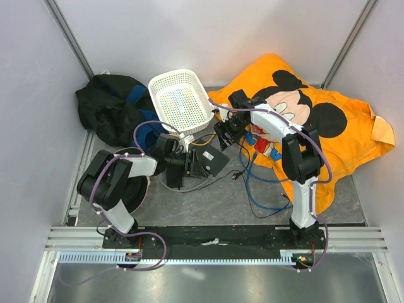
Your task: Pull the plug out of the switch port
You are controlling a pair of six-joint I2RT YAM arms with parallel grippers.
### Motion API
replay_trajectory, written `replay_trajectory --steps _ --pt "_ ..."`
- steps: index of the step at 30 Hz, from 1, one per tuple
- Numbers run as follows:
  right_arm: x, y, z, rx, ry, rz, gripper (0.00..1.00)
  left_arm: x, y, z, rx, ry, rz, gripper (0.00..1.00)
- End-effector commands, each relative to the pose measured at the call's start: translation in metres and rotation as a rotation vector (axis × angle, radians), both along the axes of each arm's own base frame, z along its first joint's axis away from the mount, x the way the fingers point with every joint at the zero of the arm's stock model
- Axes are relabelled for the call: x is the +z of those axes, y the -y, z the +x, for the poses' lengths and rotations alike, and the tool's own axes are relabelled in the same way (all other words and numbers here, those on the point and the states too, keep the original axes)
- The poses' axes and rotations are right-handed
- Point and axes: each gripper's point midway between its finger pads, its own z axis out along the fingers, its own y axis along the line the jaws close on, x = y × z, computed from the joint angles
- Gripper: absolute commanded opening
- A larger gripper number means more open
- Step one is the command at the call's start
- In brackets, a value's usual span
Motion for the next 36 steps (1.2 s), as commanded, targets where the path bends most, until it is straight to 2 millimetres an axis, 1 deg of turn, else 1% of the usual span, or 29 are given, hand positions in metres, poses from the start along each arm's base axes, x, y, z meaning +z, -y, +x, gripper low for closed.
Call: replay_trajectory --steps 1,3,4,5,6,9,12,13,14,15,17,18,21,26,30,31,33,35,36 --pt "-0.019 -0.005 0.000 -0.013 -0.058 0.012 0.79 0.009 0.018 0.006 -0.044 0.015 -0.063 0.62" --pt "-0.019 -0.007 0.004 -0.013 -0.054 0.015 0.79 0.005 0.019 0.006 -0.043 0.006 -0.056 0.62" --pt "-0.025 -0.007 0.005 -0.013 -0.067 0.013 0.79 0.001 0.020 0.005 -0.043 0.000 -0.047 0.61" --pt "-0.026 -0.008 0.006 -0.014 -0.068 0.014 0.79 -0.002 0.019 0.004 -0.041 -0.006 -0.036 0.61" --pt "-0.030 -0.008 0.005 -0.015 -0.076 0.015 0.79 -0.006 0.018 0.006 -0.026 -0.003 -0.018 0.61" --pt "-0.041 -0.009 0.002 -0.020 -0.109 0.015 0.79 -0.015 0.019 0.003 -0.027 -0.006 0.011 0.61" --pt "-0.055 -0.007 -0.002 -0.017 -0.133 -0.005 0.78 -0.019 0.024 -0.002 -0.055 -0.030 0.006 0.61" --pt "-0.062 -0.005 -0.004 -0.019 -0.150 -0.014 0.78 -0.018 0.028 0.001 -0.063 -0.024 0.000 0.59" --pt "-0.066 -0.004 -0.006 -0.016 -0.159 -0.021 0.78 -0.023 0.028 0.001 -0.066 -0.037 0.004 0.59" --pt "-0.070 -0.004 -0.008 -0.016 -0.171 -0.022 0.77 -0.023 0.029 0.001 -0.069 -0.040 0.000 0.59" --pt "-0.073 -0.005 -0.015 -0.015 -0.200 -0.006 0.77 -0.024 0.032 0.003 -0.074 -0.047 -0.013 0.58" --pt "-0.074 -0.007 -0.016 -0.017 -0.207 -0.001 0.77 -0.027 0.032 0.000 -0.084 -0.066 -0.019 0.57" --pt "-0.076 -0.010 -0.020 -0.022 -0.222 0.013 0.77 -0.030 0.035 -0.002 -0.099 -0.088 -0.042 0.55" --pt "-0.074 -0.013 -0.019 -0.029 -0.232 0.031 0.77 -0.033 0.040 -0.003 -0.129 -0.120 -0.071 0.52" --pt "-0.079 -0.013 -0.023 -0.035 -0.253 0.035 0.77 -0.040 0.041 -0.005 -0.144 -0.162 -0.082 0.50" --pt "-0.079 -0.014 -0.023 -0.036 -0.256 0.041 0.77 -0.039 0.042 -0.003 -0.144 -0.163 -0.085 0.51" --pt "-0.081 -0.014 -0.025 -0.036 -0.266 0.040 0.77 -0.047 0.040 -0.002 -0.130 -0.182 -0.071 0.52" --pt "-0.084 -0.014 -0.028 -0.038 -0.279 0.039 0.77 -0.054 0.037 0.002 -0.097 -0.189 -0.036 0.56" --pt "-0.087 -0.013 -0.030 -0.038 -0.289 0.039 0.76 -0.058 0.034 0.003 -0.075 -0.194 -0.014 0.60"
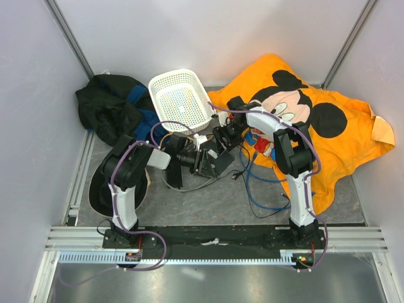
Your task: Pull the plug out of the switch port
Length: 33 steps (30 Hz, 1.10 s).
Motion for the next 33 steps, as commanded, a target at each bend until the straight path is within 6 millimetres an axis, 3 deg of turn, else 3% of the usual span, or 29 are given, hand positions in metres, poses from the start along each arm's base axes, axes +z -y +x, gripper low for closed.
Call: replay_trajectory --steps 1,7,13,14,17,21,27,33 --pt "-0.040 0.003 -0.022 0.003 -0.113 -0.024 0.77 -0.038 -0.014 -0.001 0.098 -0.124 0.137 0.63" --pt "-0.061 0.009 -0.049 -0.014 -0.218 -0.037 0.74 -0.053 -0.024 0.003 0.163 -0.167 0.200 0.73" --pt "-0.081 0.008 -0.080 -0.030 -0.374 0.018 0.51 -0.037 -0.022 0.002 0.133 -0.137 0.153 0.73" --pt "-0.086 0.009 -0.082 -0.033 -0.390 0.014 0.42 -0.036 -0.023 0.002 0.133 -0.137 0.155 0.73" --pt "-0.099 0.022 -0.083 -0.076 -0.420 -0.026 0.36 -0.039 -0.029 -0.002 0.152 -0.149 0.183 0.73" --pt "-0.114 0.035 -0.084 -0.132 -0.465 -0.048 0.35 -0.054 -0.042 -0.006 0.202 -0.174 0.277 0.72" --pt "-0.126 0.041 -0.090 -0.163 -0.530 -0.038 0.35 -0.060 -0.033 -0.011 0.147 -0.229 0.224 0.66" --pt "-0.125 0.038 -0.091 -0.172 -0.550 -0.017 0.36 -0.067 -0.029 -0.020 0.118 -0.282 0.191 0.61"
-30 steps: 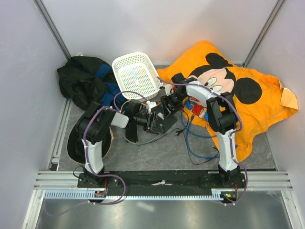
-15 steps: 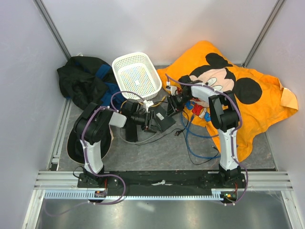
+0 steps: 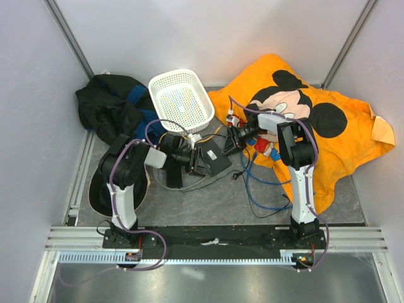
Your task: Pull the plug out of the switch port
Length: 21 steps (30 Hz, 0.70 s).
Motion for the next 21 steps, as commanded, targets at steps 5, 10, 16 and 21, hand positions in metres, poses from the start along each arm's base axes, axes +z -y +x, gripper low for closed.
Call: replay_trajectory --steps 5,10,16,21 --pt "-0.110 0.035 -0.077 0.113 -0.208 -0.345 0.37 -0.069 -0.012 -0.023 0.063 -0.206 0.186 0.55" --pt "-0.110 0.033 -0.071 0.112 -0.190 -0.349 0.39 -0.070 -0.010 -0.023 0.050 -0.216 0.169 0.29" --pt "-0.109 0.034 -0.071 0.111 -0.189 -0.351 0.39 -0.069 -0.008 -0.021 0.042 -0.217 0.166 0.23" --pt "-0.110 0.035 -0.069 0.112 -0.184 -0.356 0.40 -0.056 -0.002 -0.021 0.000 -0.194 0.080 0.36"
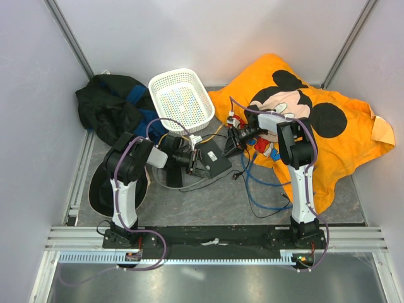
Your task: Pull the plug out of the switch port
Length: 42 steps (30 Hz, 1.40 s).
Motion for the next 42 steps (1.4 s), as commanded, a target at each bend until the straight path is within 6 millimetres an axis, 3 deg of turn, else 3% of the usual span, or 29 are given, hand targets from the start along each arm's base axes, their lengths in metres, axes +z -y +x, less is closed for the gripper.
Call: replay_trajectory --steps 1,3,6,13,18,20,23,26,27,28,29,30,31,32,34,37,42 --pt "-0.109 0.033 -0.063 0.140 -0.113 -0.355 0.40 -0.044 -0.001 -0.021 0.046 -0.218 0.125 0.38" --pt "-0.109 0.033 -0.062 0.144 -0.108 -0.356 0.40 -0.040 -0.001 -0.027 0.019 -0.233 0.092 0.39" --pt "-0.109 0.034 -0.061 0.146 -0.106 -0.358 0.40 -0.041 -0.002 -0.028 0.016 -0.208 0.094 0.33" --pt "-0.105 0.033 -0.057 0.151 -0.087 -0.356 0.41 -0.055 -0.014 -0.032 0.012 -0.155 0.198 0.24" --pt "-0.105 0.032 -0.057 0.153 -0.082 -0.356 0.41 -0.058 -0.012 -0.029 0.000 -0.155 0.191 0.13" --pt "-0.105 0.033 -0.057 0.157 -0.080 -0.357 0.41 -0.059 -0.012 -0.029 0.002 -0.155 0.193 0.02" --pt "-0.103 0.032 -0.054 0.164 -0.063 -0.351 0.41 -0.060 -0.012 -0.029 0.000 -0.155 0.193 0.02" --pt "-0.087 0.030 -0.036 0.180 0.020 -0.343 0.41 -0.061 -0.012 -0.029 0.001 -0.156 0.195 0.02" --pt "-0.079 0.030 -0.019 0.189 0.100 -0.354 0.41 -0.061 -0.012 -0.029 0.001 -0.156 0.195 0.02" --pt "-0.057 0.028 -0.001 0.179 0.199 -0.362 0.45 -0.062 -0.012 -0.030 0.000 -0.166 0.200 0.02" --pt "-0.049 0.033 0.006 0.159 0.259 -0.392 0.47 -0.061 -0.012 -0.028 0.001 -0.162 0.201 0.02" --pt "-0.037 0.029 0.031 0.125 0.406 -0.384 0.47 -0.063 -0.012 -0.028 0.002 -0.167 0.205 0.02" --pt "0.003 0.025 0.045 0.097 0.538 -0.352 0.48 -0.063 -0.012 -0.029 -0.001 -0.174 0.207 0.02" --pt "0.009 0.024 0.040 0.097 0.578 -0.348 0.49 -0.064 -0.011 -0.027 0.002 -0.172 0.214 0.02" --pt "0.043 0.015 0.050 0.078 0.716 -0.301 0.49 -0.066 -0.012 -0.026 0.006 -0.174 0.224 0.02" --pt "0.043 0.004 0.031 0.083 0.679 -0.248 0.44 -0.066 -0.011 -0.026 0.002 -0.177 0.220 0.02" --pt "0.022 -0.003 0.008 0.091 0.612 -0.249 0.35 -0.065 -0.009 -0.021 0.002 -0.179 0.216 0.02"
